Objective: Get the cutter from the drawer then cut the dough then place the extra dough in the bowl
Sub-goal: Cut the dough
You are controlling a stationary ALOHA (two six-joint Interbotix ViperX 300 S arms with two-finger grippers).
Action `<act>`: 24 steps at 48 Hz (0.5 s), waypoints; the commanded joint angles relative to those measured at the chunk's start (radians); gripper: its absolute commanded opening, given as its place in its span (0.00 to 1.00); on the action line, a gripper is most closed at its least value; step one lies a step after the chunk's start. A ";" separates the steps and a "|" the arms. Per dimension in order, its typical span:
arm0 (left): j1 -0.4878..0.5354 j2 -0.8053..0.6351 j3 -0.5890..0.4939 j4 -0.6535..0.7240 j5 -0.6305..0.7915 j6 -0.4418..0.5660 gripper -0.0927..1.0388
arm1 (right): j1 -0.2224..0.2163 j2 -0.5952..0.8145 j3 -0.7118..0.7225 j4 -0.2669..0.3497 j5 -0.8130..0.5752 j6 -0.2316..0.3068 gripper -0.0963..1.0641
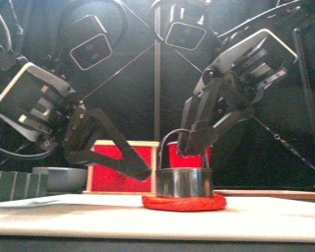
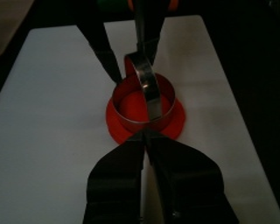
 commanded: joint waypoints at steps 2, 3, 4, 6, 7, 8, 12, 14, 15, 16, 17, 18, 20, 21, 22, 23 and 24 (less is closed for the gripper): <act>0.003 -0.011 -0.018 -0.003 -0.003 0.000 0.56 | 0.000 -0.008 -0.023 0.000 0.000 0.002 0.67; 0.005 -0.011 -0.018 -0.005 -0.003 0.000 0.56 | 0.000 -0.005 -0.021 0.000 0.002 0.002 0.67; 0.005 -0.011 -0.020 -0.008 -0.003 0.000 0.56 | 0.000 -0.005 -0.021 0.000 0.003 0.002 0.67; 0.009 -0.011 -0.023 -0.011 -0.003 0.000 0.56 | 0.000 -0.005 -0.023 0.000 0.005 0.002 0.67; 0.011 -0.009 -0.025 -0.011 -0.003 0.000 0.56 | 0.000 -0.005 -0.025 0.000 0.006 0.002 0.67; 0.011 -0.009 -0.025 -0.011 -0.003 0.000 0.56 | 0.000 -0.005 -0.026 -0.002 0.009 0.000 0.67; 0.015 -0.009 -0.029 -0.012 -0.003 0.000 0.57 | 0.000 -0.005 -0.028 -0.011 0.023 0.002 0.67; 0.015 -0.011 -0.029 -0.015 -0.003 0.000 0.58 | 0.002 -0.003 -0.026 -0.011 0.025 0.003 0.67; 0.017 -0.011 -0.029 -0.018 -0.003 0.000 0.58 | 0.002 -0.005 -0.026 -0.011 0.025 0.003 0.67; 0.018 -0.012 -0.029 -0.020 -0.003 0.000 0.59 | 0.003 -0.003 -0.026 -0.011 0.025 0.003 0.67; 0.020 -0.012 -0.032 -0.021 -0.003 0.000 0.59 | 0.003 -0.005 -0.026 -0.011 0.025 0.003 0.67; 0.021 -0.011 -0.034 -0.023 -0.003 0.000 0.60 | 0.003 -0.005 -0.028 -0.011 0.025 0.003 0.67; 0.023 -0.009 -0.034 -0.025 -0.003 0.000 0.61 | 0.003 -0.003 -0.031 -0.011 0.026 -0.012 0.67; 0.025 -0.008 -0.034 -0.025 -0.003 0.000 0.61 | 0.003 -0.005 -0.031 -0.014 0.026 -0.015 0.67; 0.026 -0.005 -0.034 -0.025 -0.003 0.000 0.61 | 0.003 -0.005 -0.032 -0.018 0.028 -0.014 0.67; 0.028 -0.003 -0.034 -0.026 -0.003 0.000 0.61 | 0.003 -0.005 -0.034 -0.023 0.032 -0.012 0.66; 0.029 0.000 -0.034 -0.028 -0.003 -0.002 0.62 | 0.005 -0.005 -0.034 -0.029 0.038 -0.014 0.65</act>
